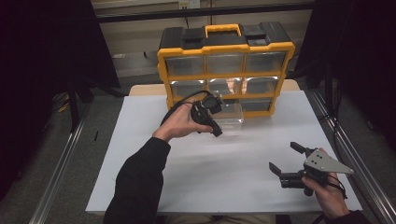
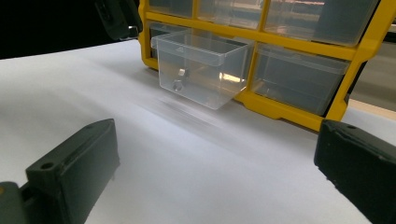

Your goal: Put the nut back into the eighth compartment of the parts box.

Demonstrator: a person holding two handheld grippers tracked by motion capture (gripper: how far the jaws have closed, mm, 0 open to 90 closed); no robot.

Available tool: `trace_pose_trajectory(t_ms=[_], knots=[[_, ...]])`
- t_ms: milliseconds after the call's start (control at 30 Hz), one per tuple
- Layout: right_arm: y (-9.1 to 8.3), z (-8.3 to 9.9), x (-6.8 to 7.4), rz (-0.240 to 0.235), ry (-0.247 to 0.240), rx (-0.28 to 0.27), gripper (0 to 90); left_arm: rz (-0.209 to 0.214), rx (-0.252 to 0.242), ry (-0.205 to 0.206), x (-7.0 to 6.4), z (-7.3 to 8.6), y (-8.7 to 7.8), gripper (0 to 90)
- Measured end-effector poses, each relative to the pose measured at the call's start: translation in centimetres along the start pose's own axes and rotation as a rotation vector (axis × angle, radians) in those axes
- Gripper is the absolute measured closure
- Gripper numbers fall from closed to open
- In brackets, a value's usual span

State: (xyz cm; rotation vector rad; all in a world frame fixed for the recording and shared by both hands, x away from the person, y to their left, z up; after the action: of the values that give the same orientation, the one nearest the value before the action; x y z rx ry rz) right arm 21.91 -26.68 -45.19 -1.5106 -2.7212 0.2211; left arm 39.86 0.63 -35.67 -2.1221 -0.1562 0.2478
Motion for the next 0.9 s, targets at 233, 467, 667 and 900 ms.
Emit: trace_pose_trajectory(t_ms=[233,467,667,900], knots=[[0.0,0.0,0.0,0.0,0.0,0.0,0.0,-0.038,0.02,0.0,0.5,-0.6,-0.9,70.1],[0.0,0.0,0.0,-0.002,0.001,0.0,0.0,-0.046,0.0,-0.007,1.1,-1.5,-1.2,70.1],[0.0,0.0,0.0,-0.002,0.003,0.0,0.0,-0.064,-0.001,0.002,1.9,-2.2,-1.2,70.2],[0.0,0.0,0.0,-0.002,0.004,0.0,0.0,-0.069,-0.003,-0.04,3.7,-2.0,-0.6,70.1]])
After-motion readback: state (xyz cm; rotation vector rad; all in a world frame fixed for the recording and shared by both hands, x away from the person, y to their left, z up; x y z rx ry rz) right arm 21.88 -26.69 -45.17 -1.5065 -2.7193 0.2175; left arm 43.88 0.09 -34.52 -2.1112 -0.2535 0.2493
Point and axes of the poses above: each handheld gripper's, and its own axes: y roughly forward along the jaws, z roughly out of its underside, x roughly to its left, the point moved 2 cm from there along y, roughly forward along the jaws, and after that the axes turned 6 degrees about -x, right-handed, at the moved point
